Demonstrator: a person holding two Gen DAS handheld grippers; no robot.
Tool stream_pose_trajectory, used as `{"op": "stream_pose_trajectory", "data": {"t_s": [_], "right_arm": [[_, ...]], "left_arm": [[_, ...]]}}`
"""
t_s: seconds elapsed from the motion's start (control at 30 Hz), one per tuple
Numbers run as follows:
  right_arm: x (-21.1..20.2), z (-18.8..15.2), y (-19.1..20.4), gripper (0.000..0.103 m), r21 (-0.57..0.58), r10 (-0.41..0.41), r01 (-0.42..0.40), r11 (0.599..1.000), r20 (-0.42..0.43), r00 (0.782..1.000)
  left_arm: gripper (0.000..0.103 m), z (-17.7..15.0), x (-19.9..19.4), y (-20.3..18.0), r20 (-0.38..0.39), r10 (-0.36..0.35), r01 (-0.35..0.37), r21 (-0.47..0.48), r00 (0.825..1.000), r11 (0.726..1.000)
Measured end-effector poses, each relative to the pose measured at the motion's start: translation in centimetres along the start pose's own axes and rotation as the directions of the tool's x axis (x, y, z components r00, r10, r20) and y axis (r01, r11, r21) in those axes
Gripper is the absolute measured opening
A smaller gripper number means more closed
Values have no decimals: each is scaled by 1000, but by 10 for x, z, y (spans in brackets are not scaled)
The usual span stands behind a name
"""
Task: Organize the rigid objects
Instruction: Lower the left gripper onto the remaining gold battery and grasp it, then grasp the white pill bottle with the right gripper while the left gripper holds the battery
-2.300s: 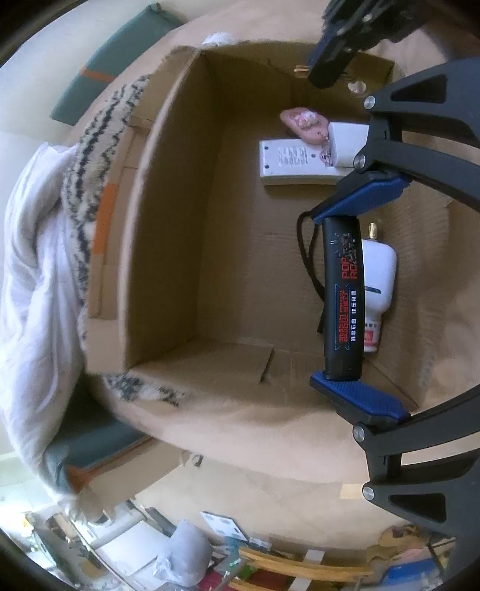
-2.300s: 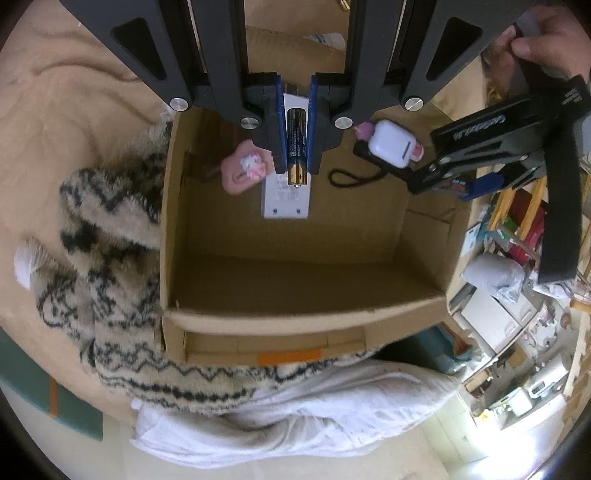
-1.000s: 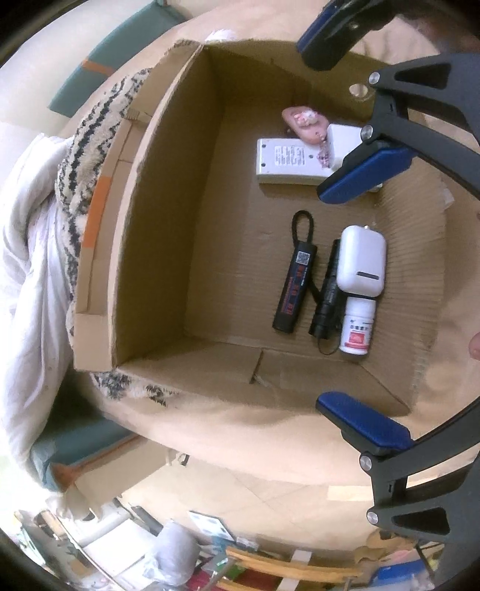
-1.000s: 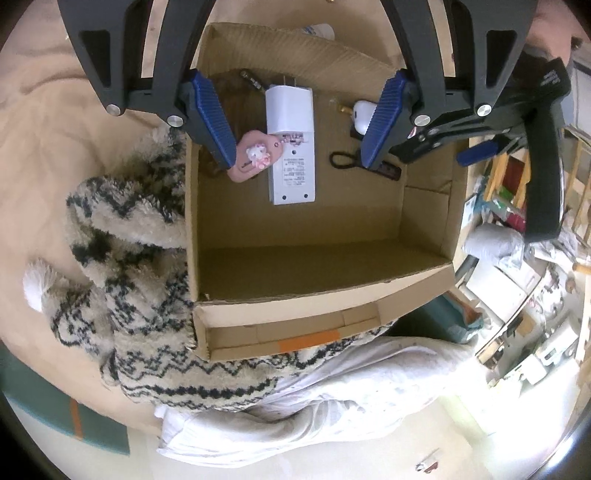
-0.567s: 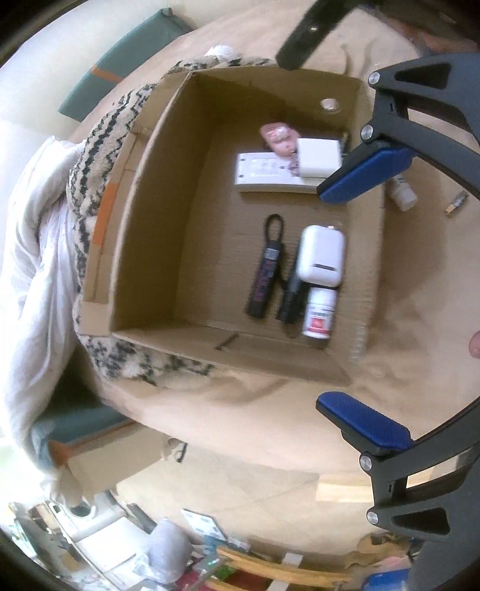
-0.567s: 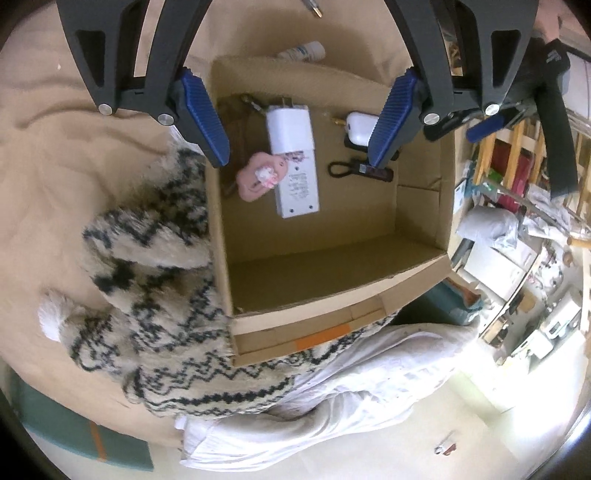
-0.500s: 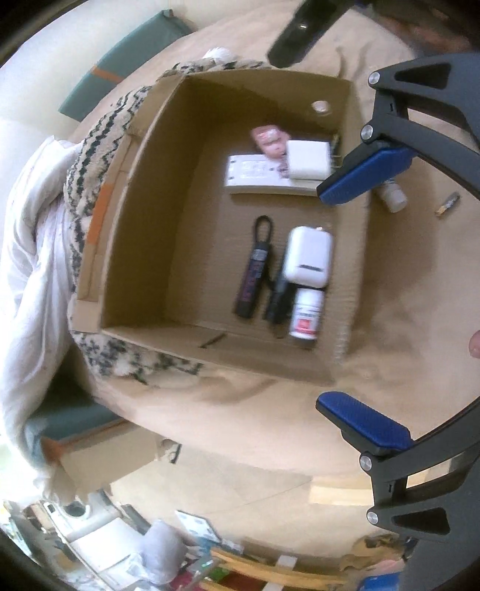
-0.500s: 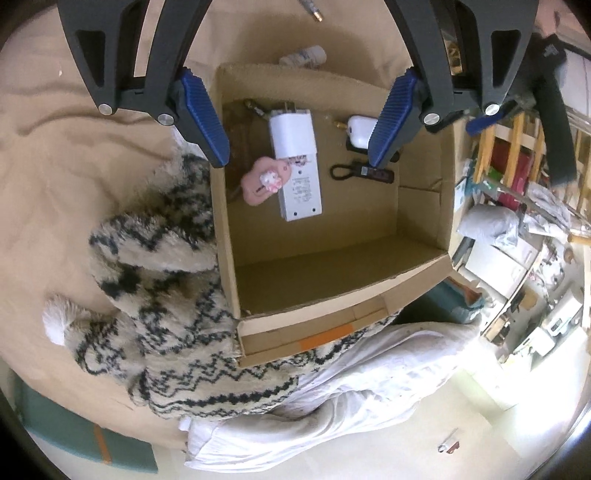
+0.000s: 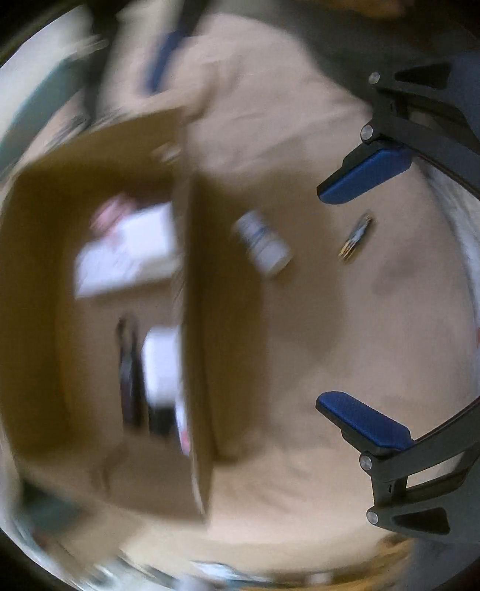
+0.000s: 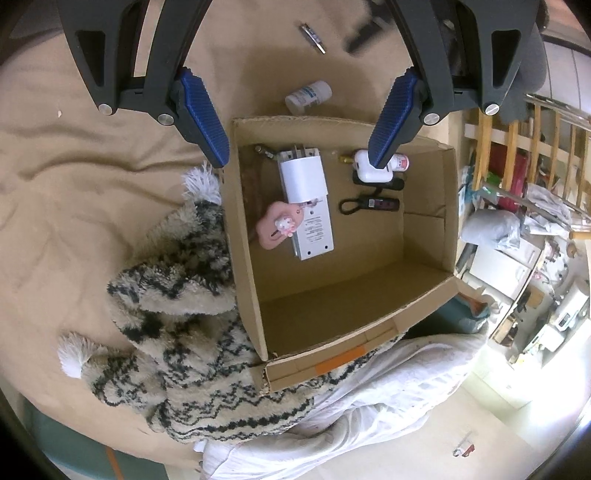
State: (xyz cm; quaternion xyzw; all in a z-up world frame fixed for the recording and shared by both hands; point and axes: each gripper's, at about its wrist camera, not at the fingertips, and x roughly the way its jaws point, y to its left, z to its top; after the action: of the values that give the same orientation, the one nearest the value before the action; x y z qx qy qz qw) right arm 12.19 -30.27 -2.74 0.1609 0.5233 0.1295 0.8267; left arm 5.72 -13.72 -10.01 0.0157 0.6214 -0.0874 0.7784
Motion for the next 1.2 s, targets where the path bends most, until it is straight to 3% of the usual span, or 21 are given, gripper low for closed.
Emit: {"op": "stream_pose_trajectory", "data": {"t_s": [0.1, 0.13, 0.23, 0.47, 0.63, 0.73, 0.9, 1.03, 1.2], "right_arm": [[5, 0, -4, 82, 18, -4, 4, 1000, -15, 1000], [6, 0, -5, 82, 27, 1, -1, 1000, -22, 1000], [9, 1, -7, 82, 43, 19, -18, 999, -34, 999], [11, 2, -9, 82, 57, 17, -14, 998, -38, 999], [11, 3, -12, 82, 82, 31, -27, 996, -42, 999], [11, 3, -13, 82, 84, 31, -27, 996, -43, 999], [13, 3, -13, 82, 78, 29, -25, 997, -47, 998], [13, 2, -12, 82, 70, 21, -17, 997, -52, 998], [14, -5, -9, 82, 45, 9, -5, 999, -82, 997]], "left_arm": [[100, -7, 16, -29, -78, -36, 50, 184, 996, 982], [99, -11, 23, -40, -108, -15, 43, 270, 994, 962], [85, -14, 34, -51, -139, 19, 34, 372, 990, 928], [81, -12, 53, -64, -229, 21, 82, 431, 973, 899], [80, -14, 60, -70, -250, 28, 97, 472, 968, 876], [69, -13, 62, -70, -242, 32, 93, 488, 970, 868], [40, -8, 58, -71, -233, 15, 99, 469, 972, 878], [40, -10, 52, -69, -220, 2, 101, 453, 975, 886], [40, -12, 40, -38, -181, 7, 61, 371, 983, 927]]}}
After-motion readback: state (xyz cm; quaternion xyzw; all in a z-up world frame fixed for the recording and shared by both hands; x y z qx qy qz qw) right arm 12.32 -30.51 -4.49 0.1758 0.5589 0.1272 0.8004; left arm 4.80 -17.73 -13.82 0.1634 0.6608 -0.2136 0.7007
